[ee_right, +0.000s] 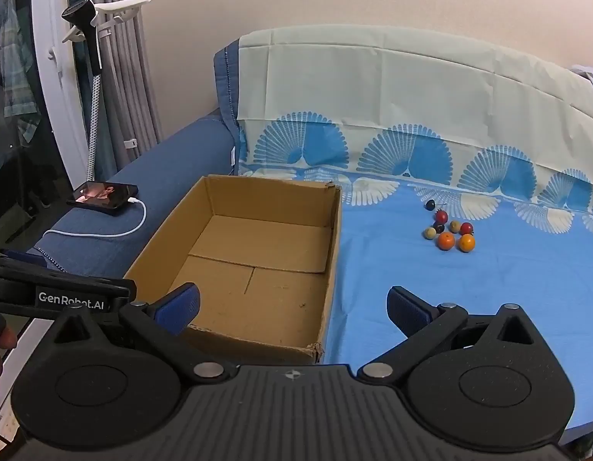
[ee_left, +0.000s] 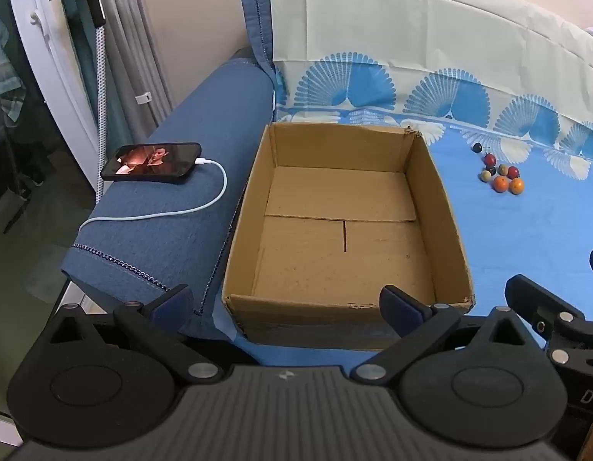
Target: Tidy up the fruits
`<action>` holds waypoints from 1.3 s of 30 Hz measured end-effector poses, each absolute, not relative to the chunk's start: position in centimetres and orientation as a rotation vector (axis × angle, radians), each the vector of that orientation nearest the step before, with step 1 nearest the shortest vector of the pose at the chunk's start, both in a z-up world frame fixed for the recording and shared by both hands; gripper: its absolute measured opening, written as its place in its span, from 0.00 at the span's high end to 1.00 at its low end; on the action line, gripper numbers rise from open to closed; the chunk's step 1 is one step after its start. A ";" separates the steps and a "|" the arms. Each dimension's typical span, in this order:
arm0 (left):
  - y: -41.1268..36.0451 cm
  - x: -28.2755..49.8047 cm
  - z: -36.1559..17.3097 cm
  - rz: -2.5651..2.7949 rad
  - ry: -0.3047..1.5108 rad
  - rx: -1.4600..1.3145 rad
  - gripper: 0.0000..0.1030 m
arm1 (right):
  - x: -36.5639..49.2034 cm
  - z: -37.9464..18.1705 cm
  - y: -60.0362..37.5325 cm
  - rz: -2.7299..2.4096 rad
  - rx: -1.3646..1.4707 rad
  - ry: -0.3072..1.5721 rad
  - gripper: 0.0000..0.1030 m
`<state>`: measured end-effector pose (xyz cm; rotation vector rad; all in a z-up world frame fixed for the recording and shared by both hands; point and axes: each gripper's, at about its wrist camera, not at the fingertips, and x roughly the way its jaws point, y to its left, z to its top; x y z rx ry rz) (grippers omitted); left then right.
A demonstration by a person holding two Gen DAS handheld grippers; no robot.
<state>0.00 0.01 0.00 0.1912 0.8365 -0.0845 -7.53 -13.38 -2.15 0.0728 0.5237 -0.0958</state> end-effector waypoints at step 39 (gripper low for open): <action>0.0 -0.2 -0.2 -0.086 0.837 0.196 0.00 | -7.2 -2.3 -13.8 -0.092 0.096 0.536 0.00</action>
